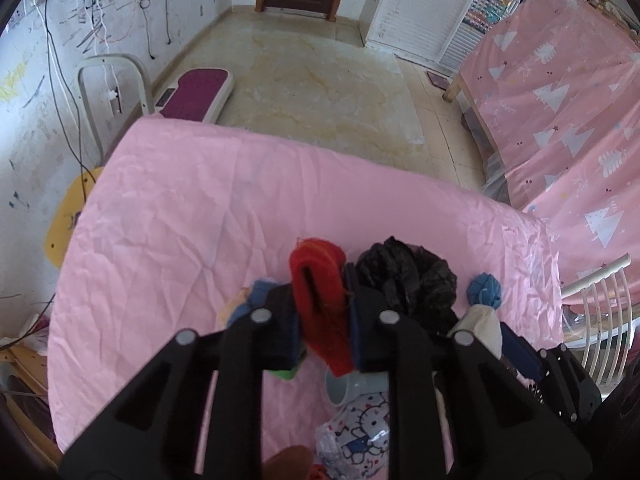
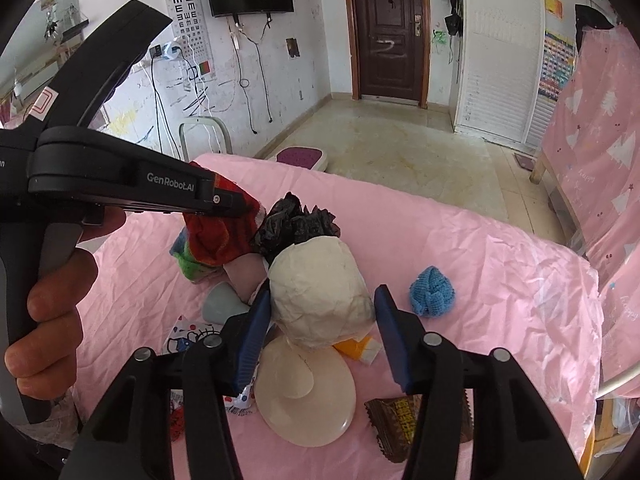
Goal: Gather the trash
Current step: 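Grasp the red knit hat with the left tool while the right tool grasps the white crumpled bag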
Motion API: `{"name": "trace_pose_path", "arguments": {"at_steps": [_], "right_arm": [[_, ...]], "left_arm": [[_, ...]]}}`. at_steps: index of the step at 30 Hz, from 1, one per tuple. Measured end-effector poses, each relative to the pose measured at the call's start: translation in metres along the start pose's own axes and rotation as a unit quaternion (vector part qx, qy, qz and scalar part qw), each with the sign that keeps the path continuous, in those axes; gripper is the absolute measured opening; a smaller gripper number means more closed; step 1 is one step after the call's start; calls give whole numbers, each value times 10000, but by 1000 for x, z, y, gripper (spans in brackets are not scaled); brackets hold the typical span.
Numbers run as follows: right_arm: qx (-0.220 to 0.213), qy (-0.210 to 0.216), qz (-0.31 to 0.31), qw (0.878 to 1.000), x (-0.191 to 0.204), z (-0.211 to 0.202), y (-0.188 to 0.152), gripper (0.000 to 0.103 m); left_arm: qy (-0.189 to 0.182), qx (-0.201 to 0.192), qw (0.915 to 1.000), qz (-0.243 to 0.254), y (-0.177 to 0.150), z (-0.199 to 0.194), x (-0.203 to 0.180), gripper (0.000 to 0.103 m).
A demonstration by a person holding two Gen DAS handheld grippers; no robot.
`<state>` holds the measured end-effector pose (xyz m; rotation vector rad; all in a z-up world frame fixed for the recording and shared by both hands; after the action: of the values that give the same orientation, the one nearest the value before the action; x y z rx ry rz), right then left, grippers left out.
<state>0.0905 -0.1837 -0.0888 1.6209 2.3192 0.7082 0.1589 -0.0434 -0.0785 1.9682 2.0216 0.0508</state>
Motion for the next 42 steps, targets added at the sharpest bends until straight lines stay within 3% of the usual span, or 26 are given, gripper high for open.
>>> {"name": "trace_pose_path", "arguments": {"at_steps": [16, 18, 29, 42], "right_arm": [[-562, -78, 387, 9976, -45, -66, -37, 43], [-603, -87, 475, 9970, -55, -71, -43, 43], [-710, 1, 689, 9951, -77, -80, -59, 43], [-884, -32, 924, 9918, -95, -98, -68, 43]], "left_arm": [[270, -509, 9973, 446, -29, -47, -59, 17], [386, -493, 9970, 462, -32, -43, -60, 11], [685, -177, 9969, 340, -41, -24, -47, 3], [612, -640, 9947, 530, -47, -61, -73, 1]]}}
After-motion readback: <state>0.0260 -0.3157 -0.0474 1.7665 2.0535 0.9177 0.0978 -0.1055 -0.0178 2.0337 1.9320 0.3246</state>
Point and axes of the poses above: each gripper's, at about its wrist camera, not at the fingertips, and z roughly the way its jaws point, x to its left, y to its top, the point moved 5 cm from there along z, roughly the way its jaws point, and after that the axes turned 13 degrees about x, right-handed, at the moved point
